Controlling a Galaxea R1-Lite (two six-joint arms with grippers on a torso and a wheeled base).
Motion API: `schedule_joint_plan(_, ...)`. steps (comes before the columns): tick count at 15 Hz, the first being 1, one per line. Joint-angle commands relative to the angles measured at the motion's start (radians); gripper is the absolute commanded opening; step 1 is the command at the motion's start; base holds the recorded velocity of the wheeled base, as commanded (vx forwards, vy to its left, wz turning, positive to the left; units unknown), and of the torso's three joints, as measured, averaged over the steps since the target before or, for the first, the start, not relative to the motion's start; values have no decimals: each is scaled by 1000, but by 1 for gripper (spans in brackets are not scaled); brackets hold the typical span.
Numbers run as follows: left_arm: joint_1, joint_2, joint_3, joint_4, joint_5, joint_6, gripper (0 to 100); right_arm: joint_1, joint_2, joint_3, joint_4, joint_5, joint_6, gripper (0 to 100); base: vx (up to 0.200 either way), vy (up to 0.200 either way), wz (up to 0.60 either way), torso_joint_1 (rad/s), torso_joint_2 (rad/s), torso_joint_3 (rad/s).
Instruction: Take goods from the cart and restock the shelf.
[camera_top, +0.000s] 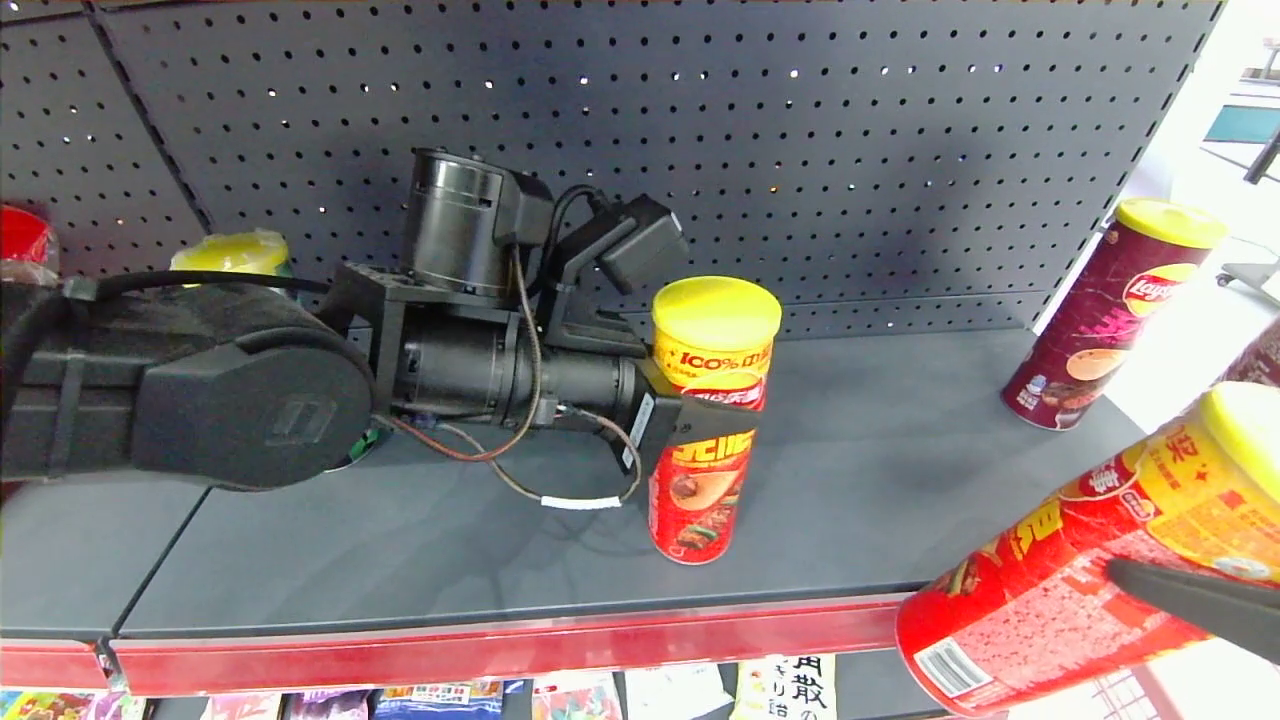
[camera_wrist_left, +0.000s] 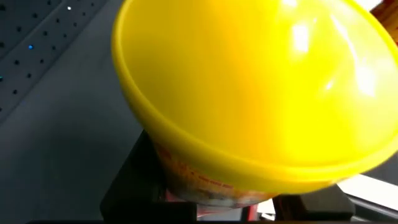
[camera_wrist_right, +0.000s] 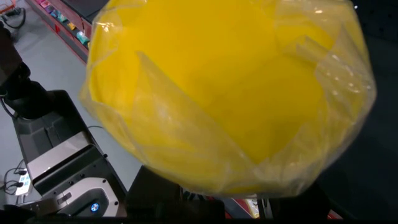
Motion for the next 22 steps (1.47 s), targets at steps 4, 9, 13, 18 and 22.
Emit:
schedule_joint_plan(4,-17,-30,31,-3,6,-1,0,1,3,0,-1,1,0,0,0,0,0,0,0,0)
schedule_joint_plan(9,-29,-51,81,-3,2,-2,0,0,3,-1,-1,1,0,0,0,0,0,0,0,0)
schedule_joint_plan(13,-29,-58,87,-3,0,-10,0,1,5,-1,-1,1,0,0,0,0,0,0,0,0)
schedule_joint_plan(18,-32,-59,95,-3,-1,-18,0,1,5,-3,-1,1,0,0,0,0,0,0,0,0)
schedule_joint_plan(22,-41,-59,97,-3,-20,-18,0,1,6,-3,-1,1,0,0,0,0,0,0,0,0)
